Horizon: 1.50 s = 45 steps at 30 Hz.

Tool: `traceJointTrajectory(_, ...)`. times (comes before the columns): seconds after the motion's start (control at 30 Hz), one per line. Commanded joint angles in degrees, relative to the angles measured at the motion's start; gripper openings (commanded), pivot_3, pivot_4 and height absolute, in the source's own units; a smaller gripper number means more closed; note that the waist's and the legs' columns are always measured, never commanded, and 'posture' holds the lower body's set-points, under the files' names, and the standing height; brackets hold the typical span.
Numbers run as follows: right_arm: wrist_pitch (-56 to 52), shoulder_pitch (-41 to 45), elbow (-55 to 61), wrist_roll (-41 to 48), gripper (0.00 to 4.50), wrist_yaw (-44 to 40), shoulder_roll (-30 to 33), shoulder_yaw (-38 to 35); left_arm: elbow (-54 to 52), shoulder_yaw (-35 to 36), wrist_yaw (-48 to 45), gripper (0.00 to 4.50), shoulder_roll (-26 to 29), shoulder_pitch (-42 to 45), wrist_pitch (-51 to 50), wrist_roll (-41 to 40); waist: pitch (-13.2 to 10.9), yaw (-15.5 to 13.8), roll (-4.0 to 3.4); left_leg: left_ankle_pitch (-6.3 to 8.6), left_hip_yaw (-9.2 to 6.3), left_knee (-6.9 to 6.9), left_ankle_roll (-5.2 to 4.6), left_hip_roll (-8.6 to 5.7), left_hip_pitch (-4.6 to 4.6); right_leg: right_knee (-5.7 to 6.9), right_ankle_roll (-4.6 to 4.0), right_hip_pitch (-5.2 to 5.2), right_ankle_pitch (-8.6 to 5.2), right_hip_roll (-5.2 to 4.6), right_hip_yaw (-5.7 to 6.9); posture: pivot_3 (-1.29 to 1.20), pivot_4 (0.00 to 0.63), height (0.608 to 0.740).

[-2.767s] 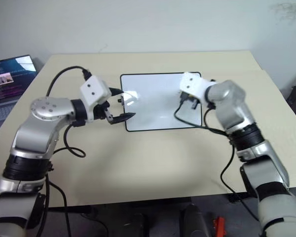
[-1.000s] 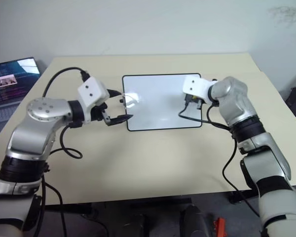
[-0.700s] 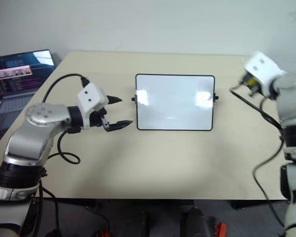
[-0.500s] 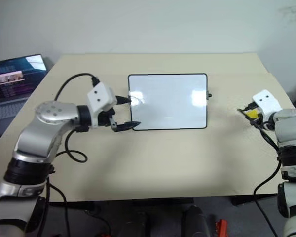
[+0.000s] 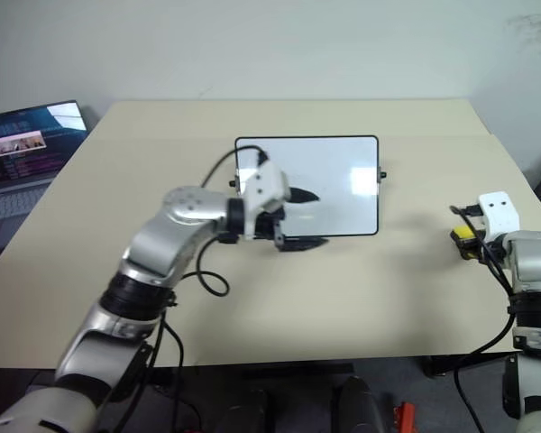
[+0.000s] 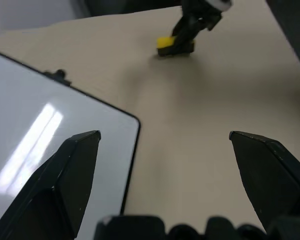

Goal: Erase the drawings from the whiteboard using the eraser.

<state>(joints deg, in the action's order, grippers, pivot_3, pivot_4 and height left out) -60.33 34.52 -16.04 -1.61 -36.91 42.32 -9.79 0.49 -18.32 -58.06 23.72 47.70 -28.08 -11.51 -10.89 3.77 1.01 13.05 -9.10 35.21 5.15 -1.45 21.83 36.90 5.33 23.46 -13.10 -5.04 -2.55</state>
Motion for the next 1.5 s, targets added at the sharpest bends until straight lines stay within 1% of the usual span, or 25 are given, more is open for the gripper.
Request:
traceJointTrajectory(0.03, 1.49, 0.89, 0.54, 1.5, 1.0, 1.38, 0.4, -0.52, -1.07, 0.62, -0.71, 4.5, -0.05, 1.41, 0.78, -0.22, 0.01, 0.18, -0.02, 0.0, 0.0, -0.01, 0.0, 0.02, -0.01, 0.0, 0.0, 0.0, 0.0, 0.01, 0.0, 0.0, 0.15, 0.74)
traceJointTrajectory(0.13, 3.07, 1.53, -1.68, 1.53, 1.0, 2.69, 0.48, 0.13, -0.66, 0.51, -0.72, 4.5, 0.02, 1.16, 1.35, 0.2, 0.01, 0.1, -0.01, 0.0, 0.0, 0.0, 0.0, 0.0, 0.01, -0.02, 0.04, 0.0, -0.03, 0.01, -0.01, 0.0, 0.15, 0.74)
traceJointTrajectory(0.2, 3.49, 1.84, -2.43, 1.5, 1.75, 2.96, 0.64, 0.84, -0.17, 0.84, -0.6, 4.5, 0.22, 1.26, 1.65, 0.41, 0.01, 0.01, -0.01, 0.0, 0.0, 0.0, 0.0, 0.0, 0.0, -0.02, 0.08, -0.01, -0.04, 0.0, -0.01, 0.0, 0.15, 0.74)
traceJointTrajectory(0.23, 3.53, 2.09, -2.48, 1.64, 1.88, 2.89, 0.77, 1.07, -0.36, 1.06, -0.76, 4.5, 0.5, 1.17, 1.64, 0.32, 0.01, 0.01, -0.01, 0.0, 0.0, 0.0, 0.0, -0.01, 0.0, -0.02, 0.12, -0.01, -0.07, 0.0, -0.01, 0.0, 0.15, 0.74)
traceJointTrajectory(0.27, 3.5, 2.4, -2.41, 1.82, 2.14, 2.78, 0.97, 1.22, -0.63, 1.29, -0.87, 4.5, 0.75, 1.05, 1.53, 0.16, 0.01, 0.04, -0.01, 0.0, 0.0, 0.0, 0.0, 0.0, 0.0, -0.02, 0.15, -0.01, -0.09, 0.0, -0.01, 0.0, 0.15, 0.74)
traceJointTrajectory(0.4, 3.28, 3.75, -0.24, 1.77, 3.49, 1.91, 2.54, 2.95, -1.78, 2.33, -0.65, 4.5, 2.0, -0.06, 0.91, -0.38, 0.01, 0.14, -0.02, 0.0, 0.0, 0.0, 0.0, 0.0, -0.01, -0.01, 0.15, -0.01, -0.09, 0.01, -0.01, 0.0, 0.15, 0.74)
traceJointTrajectory(0.43, 3.09, 3.96, 0.5, 2.02, 3.89, 1.28, 2.9, 3.39, -2.01, 2.57, -0.56, 4.5, 2.26, -0.33, 0.74, -0.55, 0.01, 0.1, -0.02, 0.0, 0.0, 0.0, 0.0, 0.0, -0.01, -0.01, 0.16, -0.01, -0.09, 0.01, -0.01, 0.0, 0.15, 0.74)
traceJointTrajectory(0.5, 2.84, 4.38, 1.54, 2.1, 4.46, 0.71, 3.63, 4.15, -2.38, 2.85, -0.08, 4.5, 2.83, -0.88, 0.66, -0.35, 0.01, 0.06, -0.02, 0.0, 0.0, 0.0, 0.0, 0.0, 0.0, -0.03, 0.16, -0.01, -0.1, 0.01, -0.01, 0.0, 0.15, 0.74)
traceJointTrajectory(0.73, 3.18, 6.29, 1.44, 0.94, 4.46, 1.03, 5.6, 6.58, -3.26, 4.5, 0.94, 4.5, 4.58, -1.73, 0.39, -0.23, 0.01, -0.22, -0.01, 0.0, -0.01, 0.0, 0.0, 0.0, 0.01, -0.03, 0.18, -0.01, -0.11, 0.0, 0.0, 0.0, 0.15, 0.74)
traceJointTrajectory(0.87, 5.95, 7.88, 3.74, 3.1, 4.46, 1.68, 3.2, 4.92, -4.69, 9.18, 2.34, 4.5, 5.37, -2.36, -2.06, -3.21, 0.01, 0.0, -0.01, 0.0, -0.01, 0.0, 0.0, 0.0, 0.02, -0.04, 0.18, -0.01, -0.11, 0.0, 0.0, 0.0, 0.15, 0.74)
traceJointTrajectory(0.93, 10.21, 7.33, 4.84, 4.08, 4.46, 3.14, 0.71, 3.66, -5.0, 12.73, 4.72, 4.5, 5.93, -3.37, -2.7, -4.06, 0.01, 0.25, -0.01, 0.0, -0.01, -0.01, 0.0, 0.02, 0.0, -0.03, 0.19, 0.0, -0.11, 0.01, 0.0, 0.0, 0.15, 0.74)
traceJointTrajectory(1.0, 17.01, 6.14, 3.69, 4.95, 4.46, 6.98, -3.16, 1.25, -5.03, 16.46, 7.25, 4.5, 7.48, -6.03, -2.75, -4.16, 0.02, 0.68, -0.01, 0.0, -0.01, -0.02, 0.0, 0.03, -0.02, -0.03, 0.19, 0.0, -0.12, 0.01, 0.0, 0.0, 0.15, 0.74)
traceJointTrajectory(1.07, 25.59, 5.23, 1.38, 6.95, 4.46, 12.0, -8.74, -3.09, -4.61, 19.95, 11.81, 4.5, 8.62, -9.4, -0.75, -2.26, 0.01, 0.99, -0.02, 0.0, -0.01, -0.05, 0.0, 0.05, -0.07, -0.02, 0.18, -0.02, -0.11, 0.01, 0.0, 0.0, 0.15, 0.74)
traceJointTrajectory(1.17, 34.16, 2.21, -0.26, 8.07, 4.46, 16.09, -14.79, -4.99, -3.72, 28.65, 24.23, 4.5, 5.41, -12.61, 1.29, -1.7, 0.01, 0.83, 0.01, 0.0, -0.05, -0.04, 0.0, 0.03, -0.04, -0.02, -0.07, -0.02, 0.04, 0.01, 0.02, 0.0, 0.15, 0.74)
traceJointTrajectory(1.27, 39.38, 0.63, -2.47, 9.02, 4.46, 18.19, -18.7, -5.58, -2.4, 33.06, 33.54, 4.5, 2.48, -15.45, 5.74, 0.39, 0.01, 0.63, 0.01, 0.0, -0.08, -0.02, 0.01, 0.01, -0.01, -0.03, -0.1, -0.01, 0.07, 0.0, 0.04, 0.0, 0.15, 0.74)
traceJointTrajectory(1.33, 46.48, -0.75, -5.16, 6.41, 4.46, 21.59, -20.72, -4.05, -0.47, 34.44, 37.53, 4.5, 0.97, -18.09, 9.95, 2.02, 0.02, 0.37, 0.0, -0.01, -0.08, -0.02, 0.02, 0.0, -0.01, -0.02, -0.1, -0.01, 0.07, -0.01, 0.03, 0.0, 0.15, 0.74)
traceJointTrajectory(1.4, 50.56, -2.48, -6.71, 4.73, 4.46, 21.69, -22.41, -1.2, 2.78, 34.97, 40.42, 4.5, -0.82, -20.31, 14.12, 3.04, 0.05, 0.01, -0.01, -0.01, -0.07, -0.03, 0.02, -0.01, -0.05, -0.02, -0.1, -0.02, 0.08, -0.01, 0.02, 0.0, 0.15, 0.74)
traceJointTrajectory(1.5, 52.66, -2.61, -8.51, 7.0, 4.46, 22.47, -24.67, -2.38, 6.04, 34.36, 43.21, 4.5, -2.74, -21.81, 18.22, 4.26, 0.05, -0.19, -0.01, -0.01, -0.06, -0.02, 0.02, 0.0, -0.07, 0.02, -0.11, -0.02, 0.08, 0.0, 0.03, 0.0, 0.15, 0.74)
